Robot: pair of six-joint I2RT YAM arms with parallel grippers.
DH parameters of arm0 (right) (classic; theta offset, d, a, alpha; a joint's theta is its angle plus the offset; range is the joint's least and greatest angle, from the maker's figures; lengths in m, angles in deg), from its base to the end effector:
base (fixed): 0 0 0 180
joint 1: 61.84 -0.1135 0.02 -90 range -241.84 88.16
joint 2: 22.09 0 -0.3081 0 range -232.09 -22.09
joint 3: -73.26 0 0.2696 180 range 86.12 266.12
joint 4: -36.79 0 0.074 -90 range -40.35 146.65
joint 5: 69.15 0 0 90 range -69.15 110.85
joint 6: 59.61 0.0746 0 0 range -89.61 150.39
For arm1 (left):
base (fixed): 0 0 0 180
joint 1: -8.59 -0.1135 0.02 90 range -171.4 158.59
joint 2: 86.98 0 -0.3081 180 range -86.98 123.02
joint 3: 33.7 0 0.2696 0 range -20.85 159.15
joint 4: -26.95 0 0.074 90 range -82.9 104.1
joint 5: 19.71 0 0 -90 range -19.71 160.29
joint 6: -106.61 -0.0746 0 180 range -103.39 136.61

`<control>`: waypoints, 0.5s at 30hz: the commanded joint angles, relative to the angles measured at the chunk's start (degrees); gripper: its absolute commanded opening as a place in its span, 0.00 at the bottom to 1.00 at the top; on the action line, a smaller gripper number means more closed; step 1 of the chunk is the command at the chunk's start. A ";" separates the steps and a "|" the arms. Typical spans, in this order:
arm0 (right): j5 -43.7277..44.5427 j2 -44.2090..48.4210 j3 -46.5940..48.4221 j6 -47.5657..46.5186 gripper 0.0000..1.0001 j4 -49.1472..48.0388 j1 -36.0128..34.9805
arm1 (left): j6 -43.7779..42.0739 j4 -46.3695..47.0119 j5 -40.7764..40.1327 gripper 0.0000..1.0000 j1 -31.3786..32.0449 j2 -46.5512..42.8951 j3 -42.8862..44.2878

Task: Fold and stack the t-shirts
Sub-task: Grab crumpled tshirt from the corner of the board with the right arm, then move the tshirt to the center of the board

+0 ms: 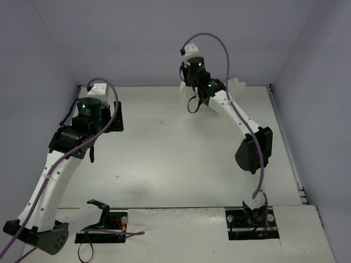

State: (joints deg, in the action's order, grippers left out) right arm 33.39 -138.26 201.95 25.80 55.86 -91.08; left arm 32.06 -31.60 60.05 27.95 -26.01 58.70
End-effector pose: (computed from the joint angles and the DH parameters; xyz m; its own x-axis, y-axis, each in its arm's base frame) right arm 0.5009 0.2618 0.4317 -0.0761 -0.1321 -0.9883 -0.2956 0.9496 -0.1042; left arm 0.2230 -0.0643 0.4563 -0.4617 -0.1156 -0.8795 0.0560 0.9857 -0.1590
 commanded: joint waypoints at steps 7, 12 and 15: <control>-26.93 12.92 21.35 3.22 0.00 -8.17 0.92 | -1.76 1.51 -4.03 0.84 -0.02 -3.22 7.89; -17.55 20.95 4.61 3.02 0.00 -10.43 1.14 | -2.60 1.50 -4.28 0.84 -0.02 -4.41 6.32; -10.39 25.91 -11.16 7.13 0.00 -10.94 2.43 | -2.12 1.57 -3.43 0.84 -0.02 -4.56 3.87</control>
State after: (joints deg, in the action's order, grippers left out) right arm 15.56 -114.35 203.51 28.61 48.66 -90.30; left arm 30.52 -31.66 57.00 27.95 -30.49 63.67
